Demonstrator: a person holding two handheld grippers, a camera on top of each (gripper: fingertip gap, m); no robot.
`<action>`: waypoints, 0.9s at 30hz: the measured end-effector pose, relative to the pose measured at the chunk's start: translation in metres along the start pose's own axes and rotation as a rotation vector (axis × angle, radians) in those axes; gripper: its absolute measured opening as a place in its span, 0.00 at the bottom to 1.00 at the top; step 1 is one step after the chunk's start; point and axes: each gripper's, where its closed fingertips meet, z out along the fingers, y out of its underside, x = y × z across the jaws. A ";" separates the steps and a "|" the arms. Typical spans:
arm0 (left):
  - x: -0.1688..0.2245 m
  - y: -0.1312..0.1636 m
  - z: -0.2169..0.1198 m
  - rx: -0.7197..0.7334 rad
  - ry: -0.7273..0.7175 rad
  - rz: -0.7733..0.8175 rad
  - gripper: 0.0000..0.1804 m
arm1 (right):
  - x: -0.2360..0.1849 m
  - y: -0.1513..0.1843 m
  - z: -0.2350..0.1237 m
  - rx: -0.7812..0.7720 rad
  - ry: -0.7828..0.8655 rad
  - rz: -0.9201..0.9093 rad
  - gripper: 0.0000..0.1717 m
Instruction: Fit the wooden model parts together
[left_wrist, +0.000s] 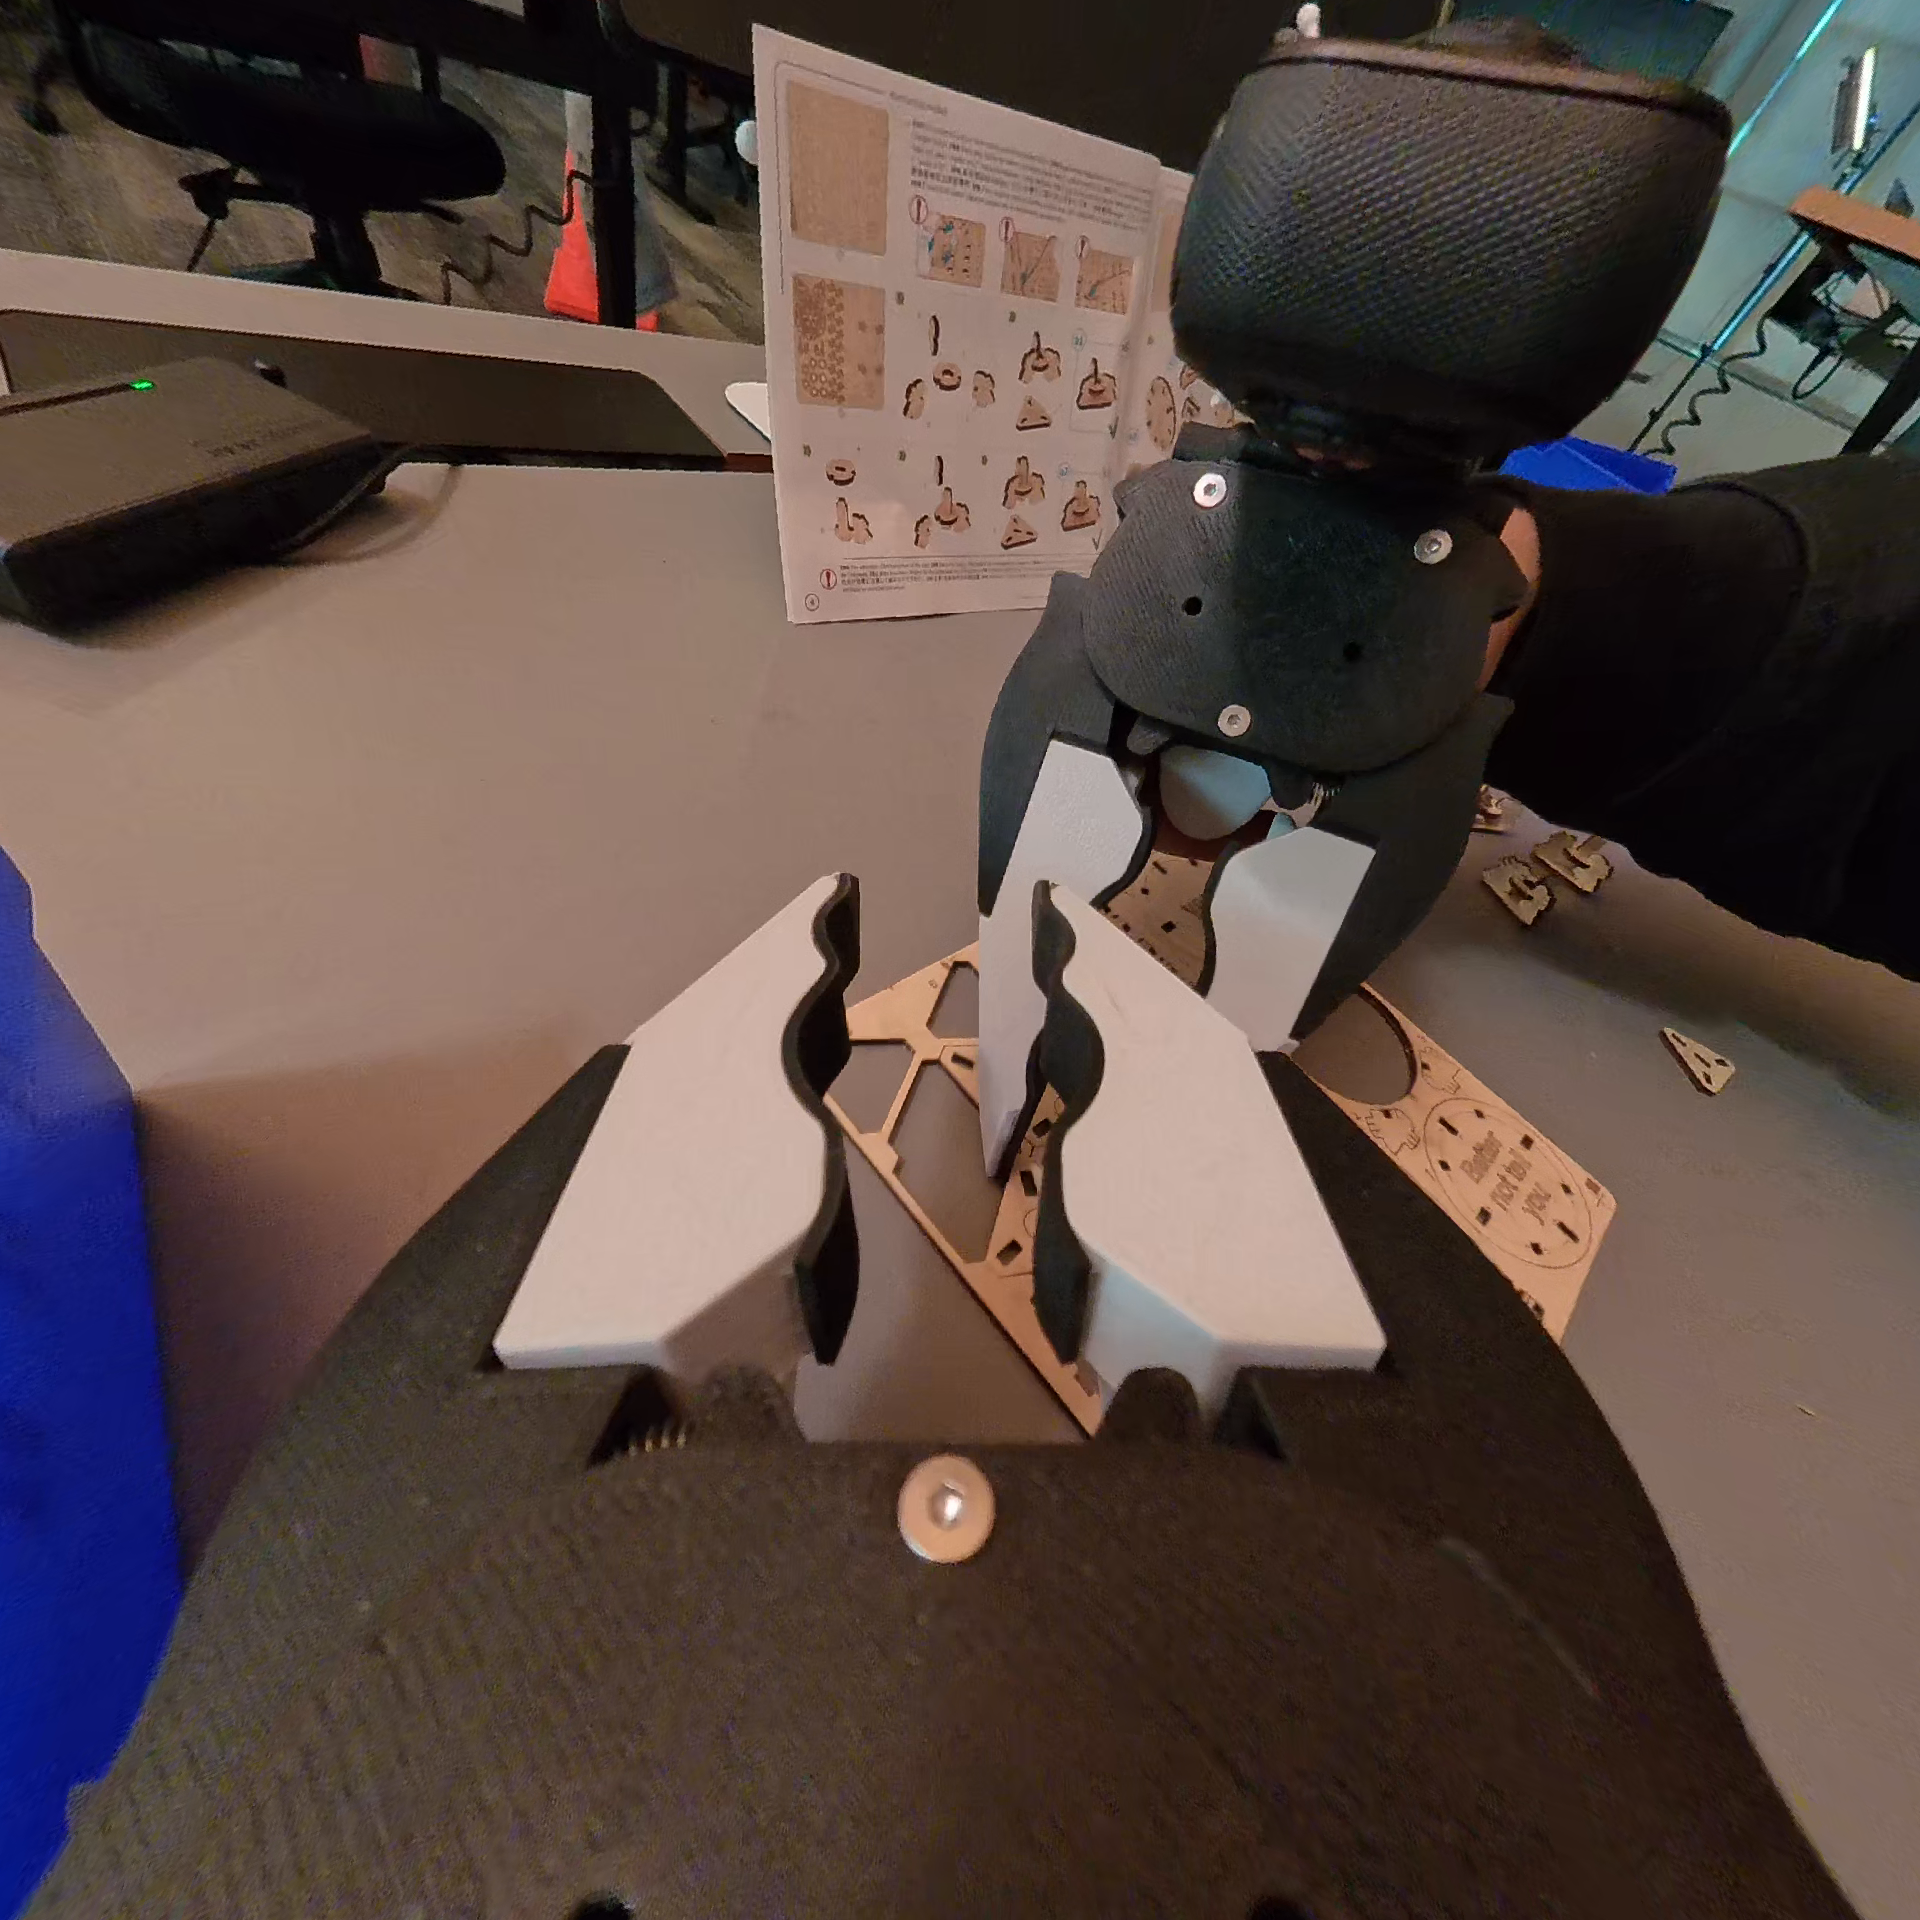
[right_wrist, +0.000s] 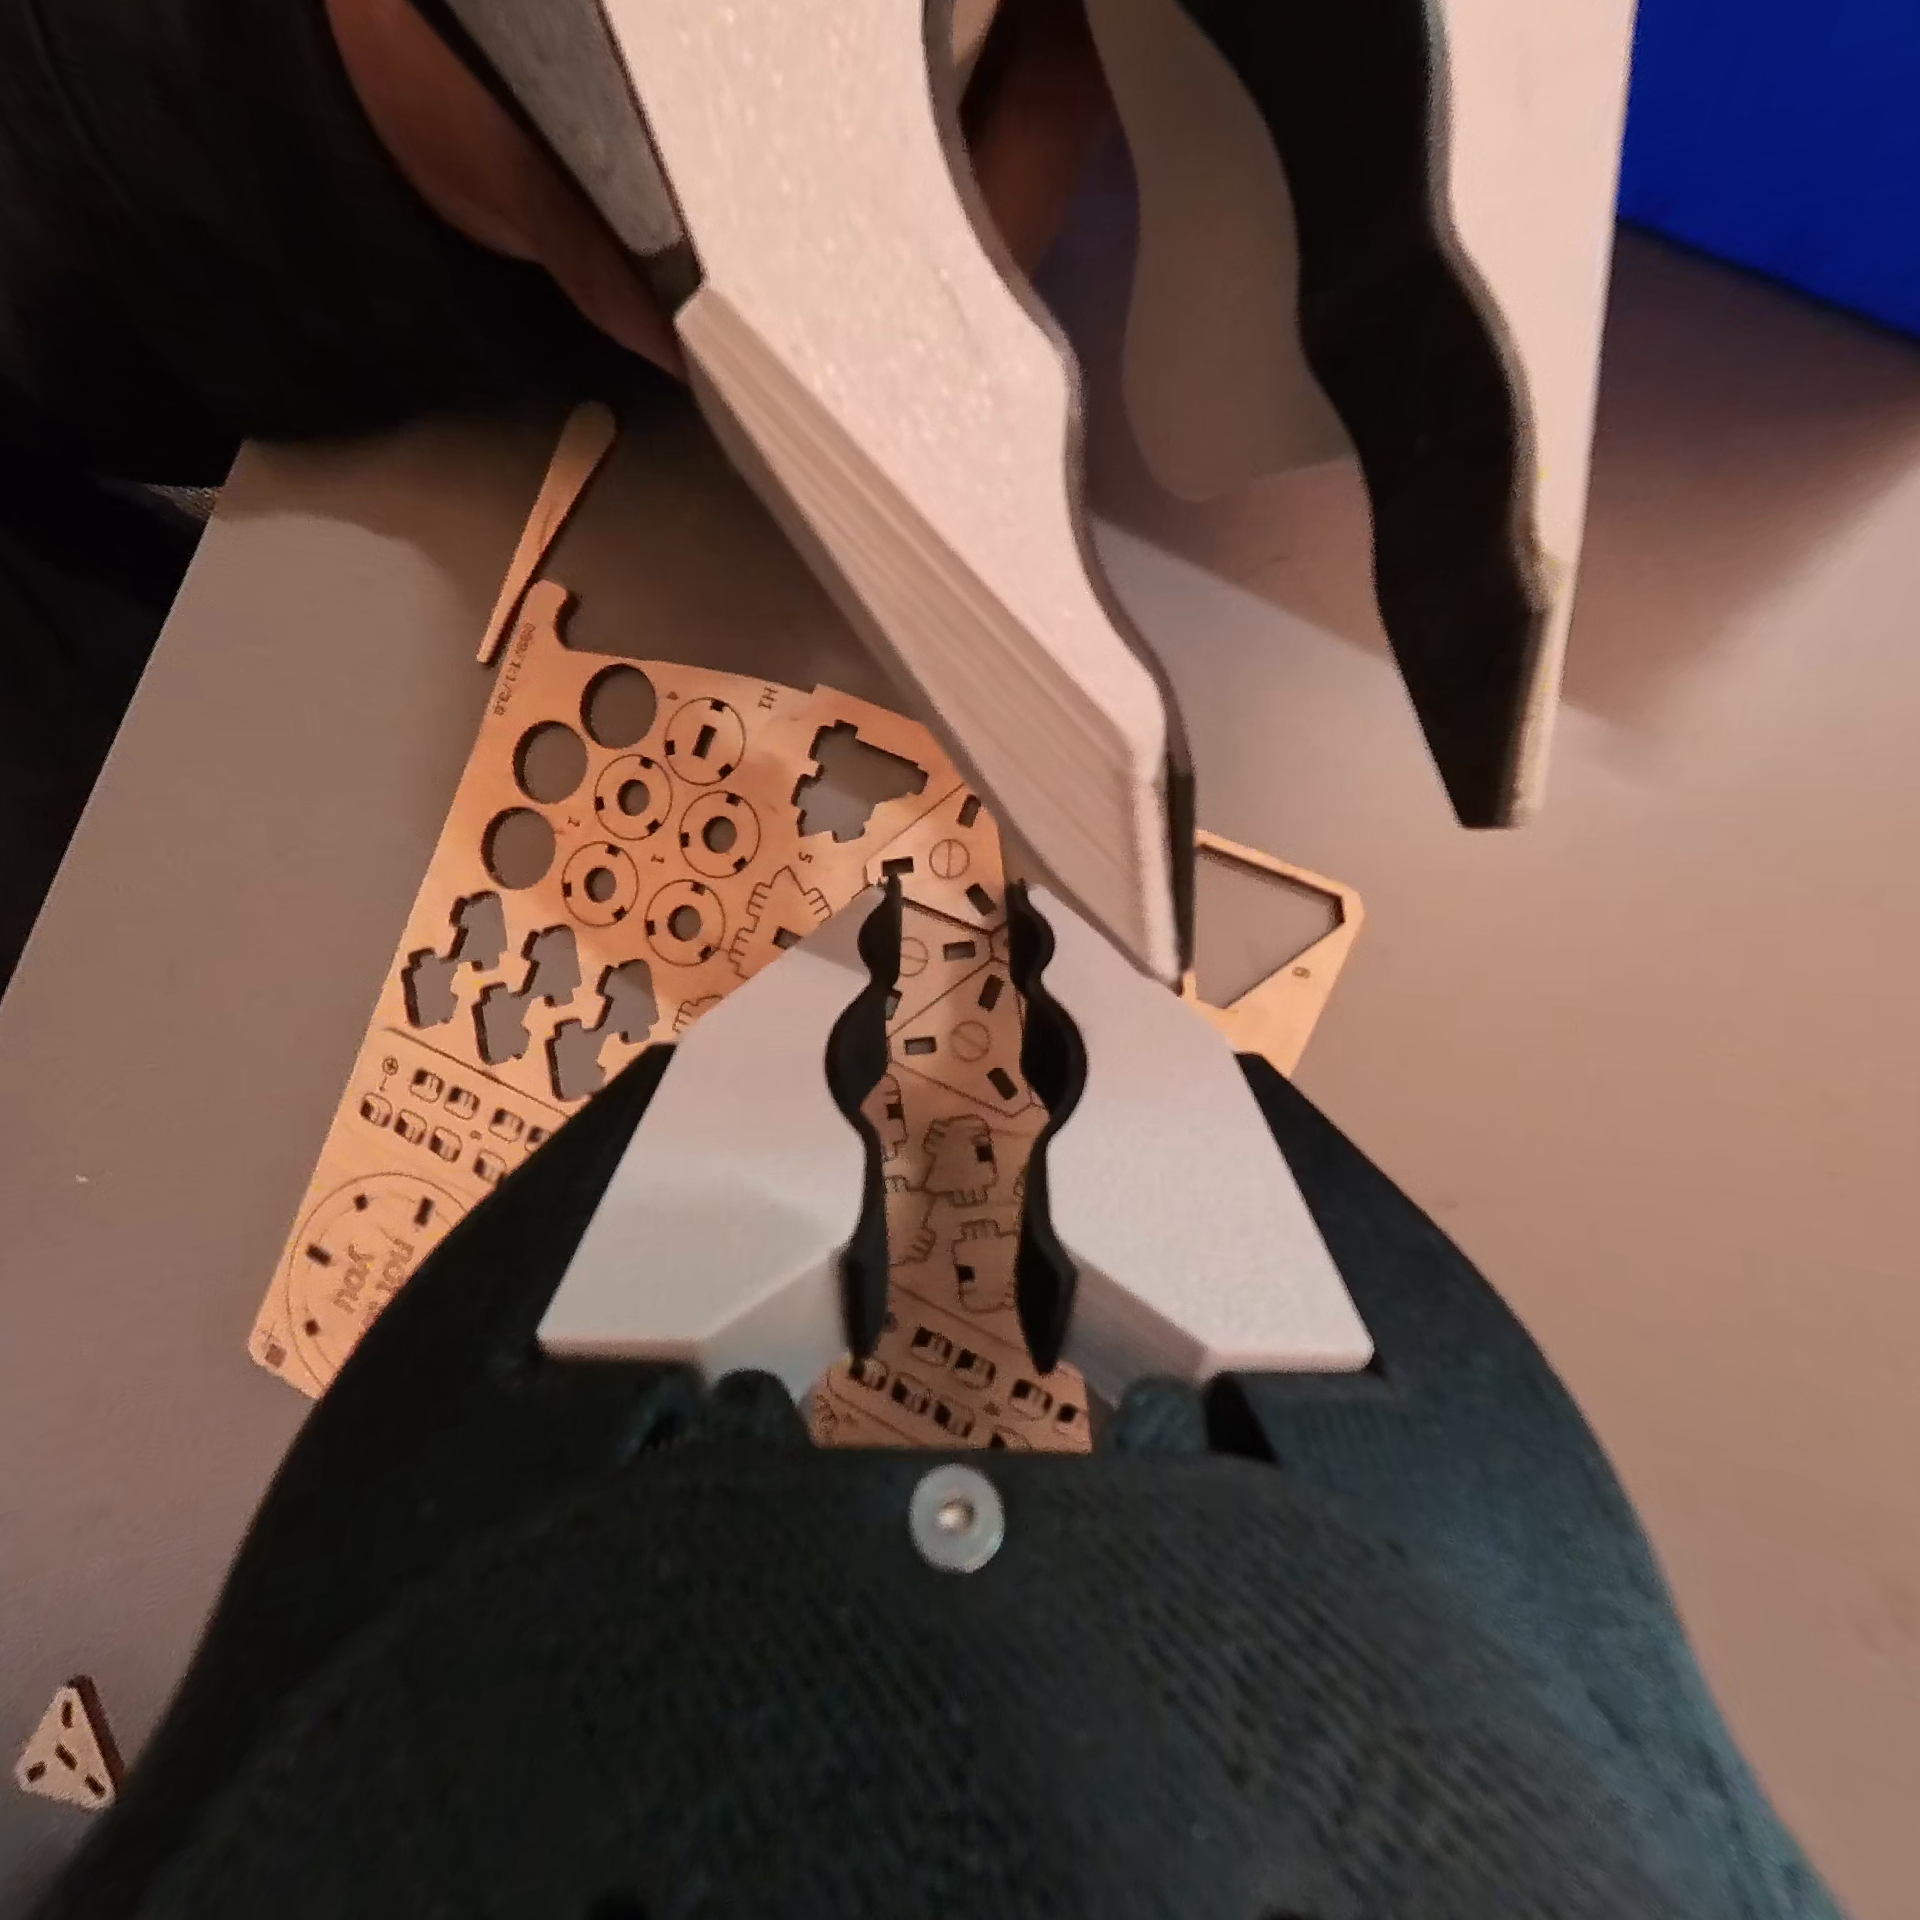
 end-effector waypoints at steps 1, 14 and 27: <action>0.000 0.000 0.000 -0.001 -0.001 0.000 0.17 | 0.000 0.000 0.000 0.000 0.003 -0.001 0.11; 0.000 0.000 0.000 -0.001 -0.001 0.000 0.17 | -0.001 -0.017 -0.011 0.104 0.110 -0.012 0.06; 0.000 0.001 0.001 -0.005 0.000 -0.001 0.17 | 0.003 -0.002 -0.005 0.047 0.127 0.039 0.18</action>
